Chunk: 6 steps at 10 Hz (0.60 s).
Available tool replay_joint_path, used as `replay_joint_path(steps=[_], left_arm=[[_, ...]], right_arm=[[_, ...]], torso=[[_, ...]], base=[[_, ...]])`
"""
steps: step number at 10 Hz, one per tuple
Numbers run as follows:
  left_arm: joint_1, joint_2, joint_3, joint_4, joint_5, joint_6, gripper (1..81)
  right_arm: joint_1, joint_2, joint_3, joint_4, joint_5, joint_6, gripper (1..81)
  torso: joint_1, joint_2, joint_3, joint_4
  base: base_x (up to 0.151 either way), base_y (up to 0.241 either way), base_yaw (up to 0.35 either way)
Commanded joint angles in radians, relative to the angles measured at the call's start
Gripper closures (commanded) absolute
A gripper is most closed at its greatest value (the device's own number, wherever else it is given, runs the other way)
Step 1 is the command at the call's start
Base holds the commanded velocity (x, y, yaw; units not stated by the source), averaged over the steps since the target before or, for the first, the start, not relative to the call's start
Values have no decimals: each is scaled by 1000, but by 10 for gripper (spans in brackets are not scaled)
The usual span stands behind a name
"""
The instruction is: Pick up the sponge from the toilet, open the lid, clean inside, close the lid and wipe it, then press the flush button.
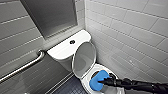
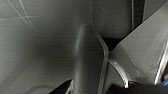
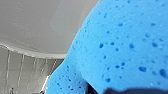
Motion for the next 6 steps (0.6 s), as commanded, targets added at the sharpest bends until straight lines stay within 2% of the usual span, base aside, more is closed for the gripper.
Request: replay_joint_path(steps=[1,6], left_arm=[[18,-2,3,0,30,2,10],[18,-3,3,2,30,-1,10]], right_arm=[[161,164,-175,-14,-87,53,811],[163,437,-539,-14,-30,59,811]], torso=[[0,0,0,0],[0,0,0,0]], base=[[0,0,0],[0,0,0]])
